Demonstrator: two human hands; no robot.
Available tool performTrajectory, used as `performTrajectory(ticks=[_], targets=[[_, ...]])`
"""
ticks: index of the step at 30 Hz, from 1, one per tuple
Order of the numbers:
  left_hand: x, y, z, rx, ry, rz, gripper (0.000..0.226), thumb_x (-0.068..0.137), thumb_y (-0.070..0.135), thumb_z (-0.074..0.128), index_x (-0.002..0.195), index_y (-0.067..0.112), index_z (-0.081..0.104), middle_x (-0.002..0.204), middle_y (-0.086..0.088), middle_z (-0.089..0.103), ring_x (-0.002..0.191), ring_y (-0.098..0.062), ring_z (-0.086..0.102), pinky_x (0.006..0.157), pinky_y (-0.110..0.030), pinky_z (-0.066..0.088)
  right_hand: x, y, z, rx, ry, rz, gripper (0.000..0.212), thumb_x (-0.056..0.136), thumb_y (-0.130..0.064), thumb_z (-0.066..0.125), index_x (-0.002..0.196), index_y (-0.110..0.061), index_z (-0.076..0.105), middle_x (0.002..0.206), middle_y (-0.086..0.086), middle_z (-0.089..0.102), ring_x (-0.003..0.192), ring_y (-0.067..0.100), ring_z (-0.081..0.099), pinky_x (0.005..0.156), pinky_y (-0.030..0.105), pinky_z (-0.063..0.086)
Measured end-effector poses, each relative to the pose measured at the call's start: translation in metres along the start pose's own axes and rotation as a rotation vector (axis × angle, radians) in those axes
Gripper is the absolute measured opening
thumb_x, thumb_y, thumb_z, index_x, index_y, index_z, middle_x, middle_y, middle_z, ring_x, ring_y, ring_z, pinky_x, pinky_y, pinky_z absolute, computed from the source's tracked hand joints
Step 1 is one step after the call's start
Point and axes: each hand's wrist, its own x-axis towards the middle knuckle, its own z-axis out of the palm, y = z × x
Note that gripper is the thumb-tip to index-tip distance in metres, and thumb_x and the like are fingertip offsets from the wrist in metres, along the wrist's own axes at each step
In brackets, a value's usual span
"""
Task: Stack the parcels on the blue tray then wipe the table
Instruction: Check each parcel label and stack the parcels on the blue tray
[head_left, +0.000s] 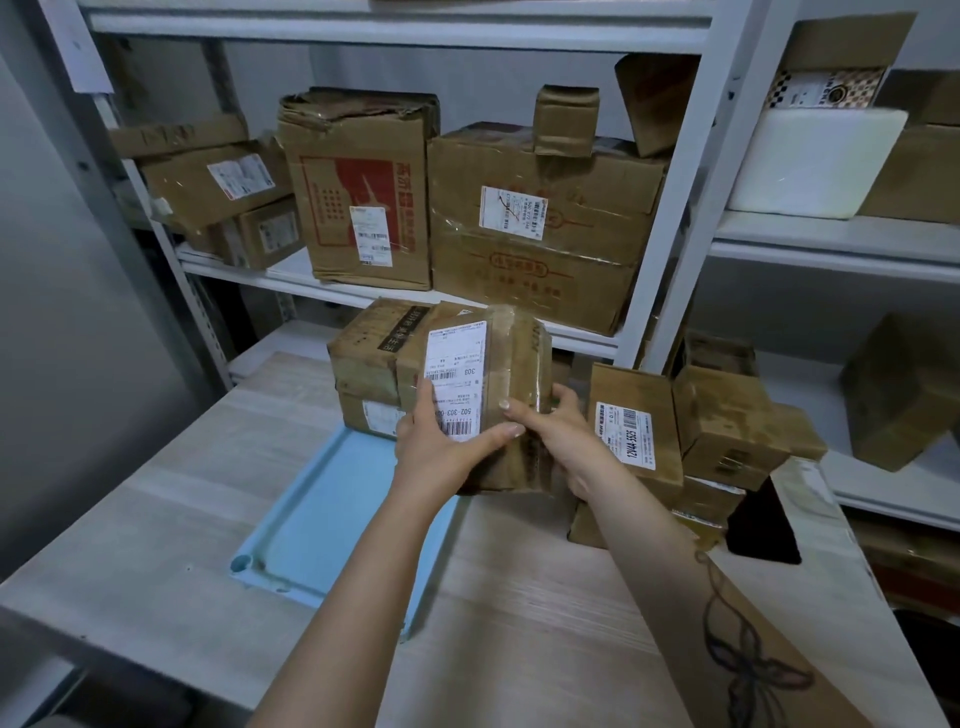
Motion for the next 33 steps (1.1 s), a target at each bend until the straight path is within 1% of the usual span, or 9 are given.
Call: performTrajectory(ticks=[5, 9, 15, 18, 20, 23, 26, 29, 33], targets=[[0.011, -0.003, -0.029, -0.187, -0.075, -0.095, 0.123, 0.027, 0.073, 0.081, 0.136, 0.046, 0.03, 0.136, 0.004, 0.047, 0.122, -0.02, 0.05, 0.098, -0.043, 0.048, 0.0, -0.01, 0.017, 0.081, 0.019, -0.092, 0.058, 0.078, -0.033, 0.074, 0.126, -0.019, 0.045, 0.113, 0.009, 0.061, 0.095, 0.02, 0.064, 0.069, 0.029, 0.053], [0.016, -0.003, -0.057, -0.463, -0.195, -0.151, 0.074, 0.068, 0.039, 0.077, 0.132, 0.028, 0.041, 0.118, 0.006, 0.061, 0.102, -0.015, 0.062, 0.074, -0.03, 0.054, 0.004, -0.017, 0.032, 0.185, -0.025, -0.107, 0.031, 0.085, -0.029, 0.067, 0.114, -0.023, 0.059, 0.105, 0.0, 0.066, 0.098, 0.018, 0.063, 0.092, 0.042, 0.05], [0.027, -0.021, -0.086, -0.831, -0.276, -0.306, 0.034, 0.063, 0.039, 0.064, 0.091, 0.02, 0.068, 0.081, -0.001, 0.073, 0.076, -0.022, 0.066, 0.07, -0.034, 0.048, 0.011, -0.018, 0.066, 0.365, -0.156, 0.024, 0.076, 0.062, -0.044, 0.07, 0.129, -0.016, 0.049, 0.105, 0.004, 0.066, 0.097, 0.021, 0.062, 0.084, 0.037, 0.048], [0.032, -0.031, -0.095, -0.938, -0.269, -0.327, 0.04, 0.064, 0.047, 0.059, 0.095, 0.022, 0.067, 0.091, -0.005, 0.07, 0.084, -0.026, 0.063, 0.074, -0.04, 0.049, 0.018, -0.012, 0.079, 0.295, -0.181, 0.123, 0.1, 0.046, -0.051, 0.086, 0.13, -0.017, 0.044, 0.117, 0.007, 0.063, 0.111, 0.028, 0.059, 0.101, 0.05, 0.044], [0.035, -0.037, -0.1, -1.008, -0.285, -0.34, 0.046, 0.067, 0.048, 0.055, 0.102, 0.021, 0.067, 0.102, -0.009, 0.067, 0.092, -0.029, 0.061, 0.079, -0.043, 0.048, 0.021, -0.009, 0.085, 0.256, -0.191, 0.163, 0.093, 0.051, -0.048, 0.083, 0.13, -0.015, 0.049, 0.12, 0.008, 0.064, 0.113, 0.029, 0.059, 0.103, 0.051, 0.043], [0.039, -0.046, -0.105, -1.119, -0.318, -0.362, 0.052, 0.071, 0.045, 0.054, 0.112, 0.017, 0.065, 0.116, -0.014, 0.063, 0.105, -0.033, 0.056, 0.093, -0.048, 0.041, 0.024, -0.008, 0.092, 0.302, -0.248, 0.175, 0.057, 0.062, -0.037, 0.073, 0.111, -0.011, 0.062, 0.098, 0.008, 0.072, 0.093, 0.025, 0.067, 0.089, 0.041, 0.052], [0.047, -0.054, -0.114, -1.163, -0.36, -0.416, 0.057, 0.078, 0.042, 0.053, 0.128, 0.014, 0.058, 0.126, -0.016, 0.06, 0.114, -0.035, 0.055, 0.104, -0.05, 0.037, 0.027, -0.007, 0.1, 0.318, -0.189, 0.113, 0.048, 0.064, -0.029, 0.073, 0.107, -0.01, 0.062, 0.087, 0.006, 0.073, 0.078, 0.018, 0.07, 0.072, 0.033, 0.057], [0.057, -0.061, -0.125, -1.018, -0.347, -0.356, 0.043, 0.095, 0.033, 0.04, 0.133, 0.018, 0.053, 0.124, -0.011, 0.063, 0.106, -0.028, 0.063, 0.087, -0.043, 0.051, 0.029, -0.007, 0.106, 0.252, -0.06, 0.074, 0.052, 0.074, -0.02, 0.075, 0.122, -0.009, 0.057, 0.095, 0.006, 0.074, 0.081, 0.017, 0.071, 0.065, 0.03, 0.059], [0.073, -0.069, -0.137, -0.761, -0.231, -0.222, 0.041, 0.1, 0.022, 0.04, 0.139, 0.033, 0.043, 0.134, -0.004, 0.057, 0.118, -0.026, 0.058, 0.093, -0.044, 0.049, 0.029, -0.008, 0.113, 0.172, 0.036, 0.041, 0.058, 0.077, -0.02, 0.076, 0.128, -0.015, 0.051, 0.104, 0.005, 0.072, 0.089, 0.019, 0.07, 0.07, 0.034, 0.058]])
